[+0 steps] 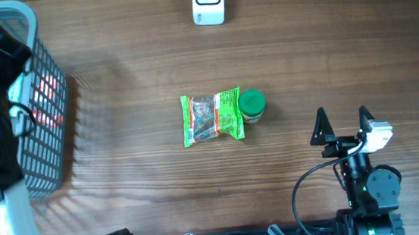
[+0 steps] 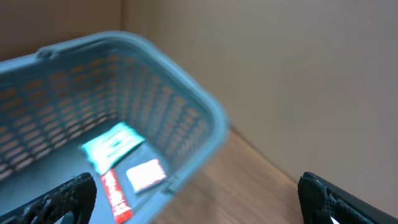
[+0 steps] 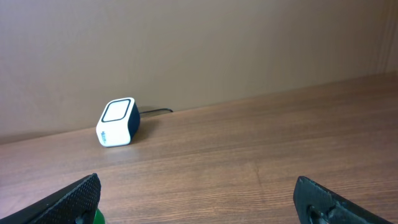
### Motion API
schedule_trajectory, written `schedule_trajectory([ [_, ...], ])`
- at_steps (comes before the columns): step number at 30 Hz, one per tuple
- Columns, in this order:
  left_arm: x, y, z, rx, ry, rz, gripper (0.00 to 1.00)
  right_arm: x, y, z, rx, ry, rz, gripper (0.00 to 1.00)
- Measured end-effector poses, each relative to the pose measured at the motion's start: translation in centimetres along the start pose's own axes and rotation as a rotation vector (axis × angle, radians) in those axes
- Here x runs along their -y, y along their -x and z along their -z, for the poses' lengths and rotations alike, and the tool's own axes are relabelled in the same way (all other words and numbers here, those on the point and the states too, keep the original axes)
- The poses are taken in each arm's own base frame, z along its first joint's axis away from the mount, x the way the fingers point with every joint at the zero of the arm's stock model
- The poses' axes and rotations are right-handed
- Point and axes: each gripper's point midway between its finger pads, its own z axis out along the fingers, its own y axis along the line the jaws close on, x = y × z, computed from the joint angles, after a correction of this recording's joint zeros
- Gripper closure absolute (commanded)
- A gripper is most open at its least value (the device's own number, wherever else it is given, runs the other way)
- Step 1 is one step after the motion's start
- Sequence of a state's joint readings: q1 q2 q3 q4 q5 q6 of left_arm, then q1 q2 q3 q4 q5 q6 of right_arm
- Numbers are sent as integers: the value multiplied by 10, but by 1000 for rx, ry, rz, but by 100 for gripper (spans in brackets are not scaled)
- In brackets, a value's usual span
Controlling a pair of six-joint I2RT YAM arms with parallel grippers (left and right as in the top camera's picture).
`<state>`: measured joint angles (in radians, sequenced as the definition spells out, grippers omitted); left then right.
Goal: Scan the item barcode
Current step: 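Reach the left gripper into the basket and grasp the tissue wipes pack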
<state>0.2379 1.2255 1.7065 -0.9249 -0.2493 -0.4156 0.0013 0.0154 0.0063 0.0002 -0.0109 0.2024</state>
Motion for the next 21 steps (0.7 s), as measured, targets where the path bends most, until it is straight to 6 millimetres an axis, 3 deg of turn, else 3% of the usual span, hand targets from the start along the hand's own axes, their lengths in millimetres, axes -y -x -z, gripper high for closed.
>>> schedule_trajectory([
  [1, -4, -1, -7, -8, 20, 29, 0, 0, 0, 0, 0, 0, 0, 0],
  [2, -29, -2, -33, -30, 117, 76, 0, 0, 0, 0, 0, 0, 0, 0],
  [3, -47, -1, -47, -39, 178, 122, 0, 0, 0, 0, 0, 0, 0, 0],
  [7, -118, -4, -86, -75, 366, 244, 0, 0, 0, 0, 0, 0, 0, 0],
  [9, -136, -19, -107, -138, 421, 244, 0, 0, 0, 0, 0, 0, 0, 0],
  [16, -178, -110, -207, -458, 443, 364, 0, 0, 0, 0, 0, 0, 0, 0],
  [21, -191, -153, -254, -546, 439, 385, 0, 0, 0, 0, 0, 0, 0, 0],
])
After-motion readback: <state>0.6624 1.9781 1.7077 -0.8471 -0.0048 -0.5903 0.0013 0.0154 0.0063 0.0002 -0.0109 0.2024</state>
